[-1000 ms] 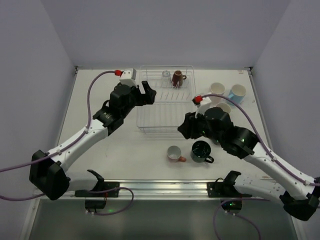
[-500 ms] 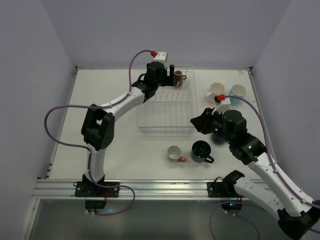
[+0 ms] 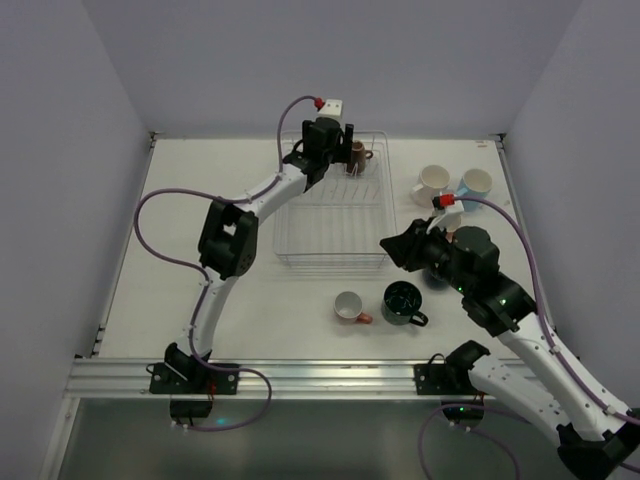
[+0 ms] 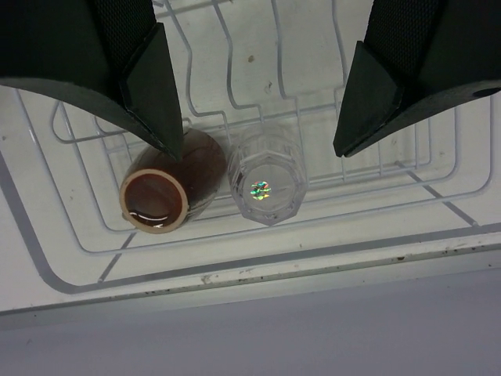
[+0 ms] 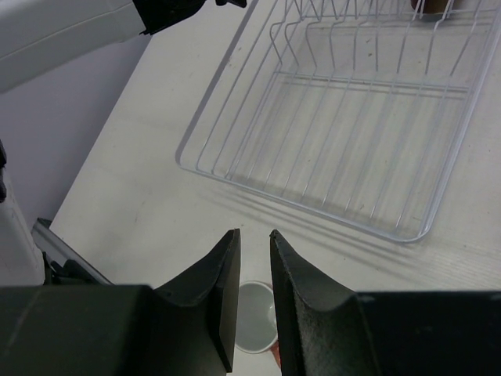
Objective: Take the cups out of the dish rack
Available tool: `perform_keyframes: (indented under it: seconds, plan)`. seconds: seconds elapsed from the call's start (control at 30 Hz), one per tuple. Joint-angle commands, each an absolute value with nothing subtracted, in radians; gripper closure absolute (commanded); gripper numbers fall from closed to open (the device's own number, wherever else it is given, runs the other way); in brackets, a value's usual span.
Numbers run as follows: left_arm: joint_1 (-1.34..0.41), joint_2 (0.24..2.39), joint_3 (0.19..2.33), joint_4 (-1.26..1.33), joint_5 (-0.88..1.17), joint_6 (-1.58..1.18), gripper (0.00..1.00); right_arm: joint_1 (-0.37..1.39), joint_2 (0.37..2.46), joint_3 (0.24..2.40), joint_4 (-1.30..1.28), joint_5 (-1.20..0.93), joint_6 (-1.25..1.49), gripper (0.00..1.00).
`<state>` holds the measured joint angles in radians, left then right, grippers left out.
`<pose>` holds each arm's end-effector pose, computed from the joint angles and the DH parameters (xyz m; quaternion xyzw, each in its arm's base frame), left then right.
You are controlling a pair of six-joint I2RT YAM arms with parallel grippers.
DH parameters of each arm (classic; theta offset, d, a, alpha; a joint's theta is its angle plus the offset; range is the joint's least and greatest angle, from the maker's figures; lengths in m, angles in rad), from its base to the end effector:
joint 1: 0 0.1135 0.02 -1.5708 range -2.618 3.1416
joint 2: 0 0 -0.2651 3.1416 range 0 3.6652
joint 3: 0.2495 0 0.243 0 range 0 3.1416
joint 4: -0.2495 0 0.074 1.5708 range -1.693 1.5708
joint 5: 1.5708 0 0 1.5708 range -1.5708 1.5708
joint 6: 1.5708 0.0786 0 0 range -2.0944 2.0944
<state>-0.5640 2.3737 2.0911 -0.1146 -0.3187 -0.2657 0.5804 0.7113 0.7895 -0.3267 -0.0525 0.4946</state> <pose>0.5123 -0.2949 0.2321 0.0353 0.8261 -0.0994 0.5536 0.1625 0.1115 0.3273 -0.0499 0.7876 0.3321 0.5167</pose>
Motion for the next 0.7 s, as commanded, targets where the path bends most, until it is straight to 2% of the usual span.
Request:
perform_keyframes:
  seconds: [0.0, 0.43, 0.67]
  plan:
    - [-0.554, 2.401, 2.152, -0.089, -0.367, -0.229, 0.17, 0.574, 0.706, 0.785, -0.268, -0.08, 0.492, 0.75]
    - [-0.542, 2.533, 2.267, -0.041, -0.347, -0.229, 0.18, 0.574, 0.73, 0.788, -0.264, -0.107, 0.492, 0.75]
    - [-0.529, 2.557, 2.275, 0.02, -0.347, -0.218, 0.31, 0.574, 0.753, 0.788, -0.262, -0.117, 0.499, 0.75]
